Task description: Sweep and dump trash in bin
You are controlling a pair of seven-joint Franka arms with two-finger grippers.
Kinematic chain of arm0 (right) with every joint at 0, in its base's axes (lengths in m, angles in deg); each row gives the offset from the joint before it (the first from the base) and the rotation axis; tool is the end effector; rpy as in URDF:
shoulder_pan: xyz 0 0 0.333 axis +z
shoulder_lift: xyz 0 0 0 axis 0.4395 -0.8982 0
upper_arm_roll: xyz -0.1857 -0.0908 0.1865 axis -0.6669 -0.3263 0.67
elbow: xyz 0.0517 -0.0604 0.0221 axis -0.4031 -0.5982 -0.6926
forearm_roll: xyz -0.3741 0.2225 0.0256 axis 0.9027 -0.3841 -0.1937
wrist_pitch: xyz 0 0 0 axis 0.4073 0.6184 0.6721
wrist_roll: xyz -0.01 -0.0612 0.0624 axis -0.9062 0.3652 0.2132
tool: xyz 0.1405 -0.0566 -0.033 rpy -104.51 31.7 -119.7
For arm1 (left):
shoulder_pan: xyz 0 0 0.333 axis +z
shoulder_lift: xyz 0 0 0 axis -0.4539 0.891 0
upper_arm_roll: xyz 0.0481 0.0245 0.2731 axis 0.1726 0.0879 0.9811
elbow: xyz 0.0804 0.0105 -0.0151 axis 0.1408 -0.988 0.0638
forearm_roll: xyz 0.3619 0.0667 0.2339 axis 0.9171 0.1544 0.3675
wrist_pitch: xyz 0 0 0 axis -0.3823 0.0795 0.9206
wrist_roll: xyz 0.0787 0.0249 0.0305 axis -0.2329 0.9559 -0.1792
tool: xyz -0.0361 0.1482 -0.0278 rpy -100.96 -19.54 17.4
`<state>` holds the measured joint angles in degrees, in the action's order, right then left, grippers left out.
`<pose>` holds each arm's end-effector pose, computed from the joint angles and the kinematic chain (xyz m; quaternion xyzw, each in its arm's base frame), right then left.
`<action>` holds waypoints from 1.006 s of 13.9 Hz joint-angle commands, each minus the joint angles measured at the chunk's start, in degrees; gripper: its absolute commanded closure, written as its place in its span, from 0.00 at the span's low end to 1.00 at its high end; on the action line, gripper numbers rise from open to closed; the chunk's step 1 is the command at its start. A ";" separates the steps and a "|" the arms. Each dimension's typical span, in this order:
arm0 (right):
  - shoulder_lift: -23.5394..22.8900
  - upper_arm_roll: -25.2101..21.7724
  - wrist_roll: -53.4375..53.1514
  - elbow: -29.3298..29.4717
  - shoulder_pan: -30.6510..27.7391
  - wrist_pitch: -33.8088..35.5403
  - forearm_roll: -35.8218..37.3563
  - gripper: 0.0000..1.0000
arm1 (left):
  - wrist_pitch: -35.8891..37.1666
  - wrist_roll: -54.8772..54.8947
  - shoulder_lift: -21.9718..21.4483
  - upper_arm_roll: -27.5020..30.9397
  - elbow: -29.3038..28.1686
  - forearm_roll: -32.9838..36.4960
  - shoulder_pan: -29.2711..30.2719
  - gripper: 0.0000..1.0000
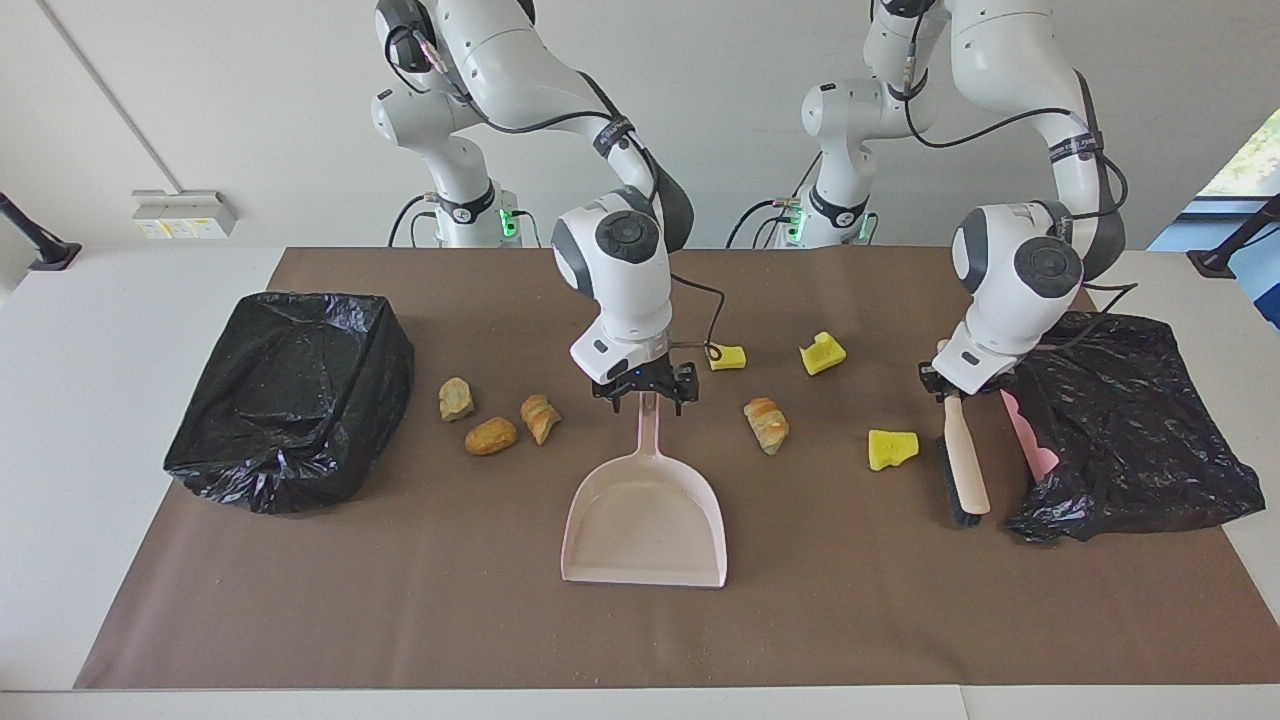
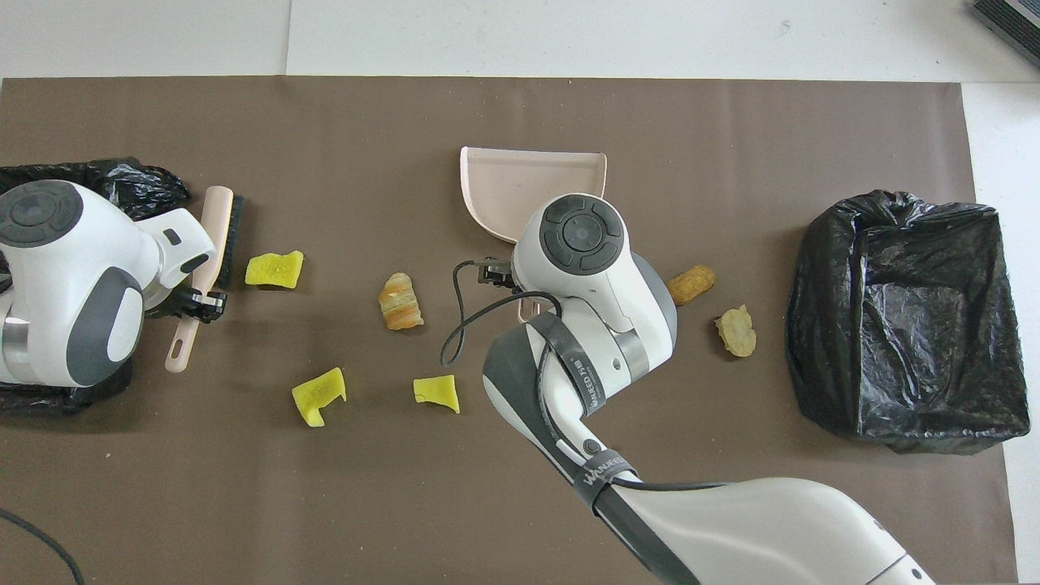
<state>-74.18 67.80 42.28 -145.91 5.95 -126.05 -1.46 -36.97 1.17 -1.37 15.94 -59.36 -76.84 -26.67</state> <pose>0.6077 0.3702 0.2607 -0.9968 0.0643 -0.0257 0.0401 0.5877 -0.0165 0.2371 -0.9924 0.0851 0.0652 0.0609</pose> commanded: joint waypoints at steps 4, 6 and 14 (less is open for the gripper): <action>-0.57 0.04 -0.30 -0.19 -0.91 0.30 -1.00 0.02 | 3.02 4.38 -6.10 -0.93 -8.04 -3.84 -4.36 1.00; -0.57 0.04 -0.91 -0.01 -0.91 -0.40 -1.96 0.15 | 4.00 4.39 -7.33 -0.93 -9.46 -6.46 -7.60 1.00; -1.01 -0.05 -0.56 -0.01 -0.30 0.29 -2.23 0.65 | 17.44 3.25 -8.83 -0.67 -2.80 -12.71 -14.39 1.00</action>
<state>-75.10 67.57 42.23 -146.26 5.77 -126.10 -3.70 -23.19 4.12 -9.54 14.19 -65.33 -87.70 -40.35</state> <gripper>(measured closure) 0.423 0.744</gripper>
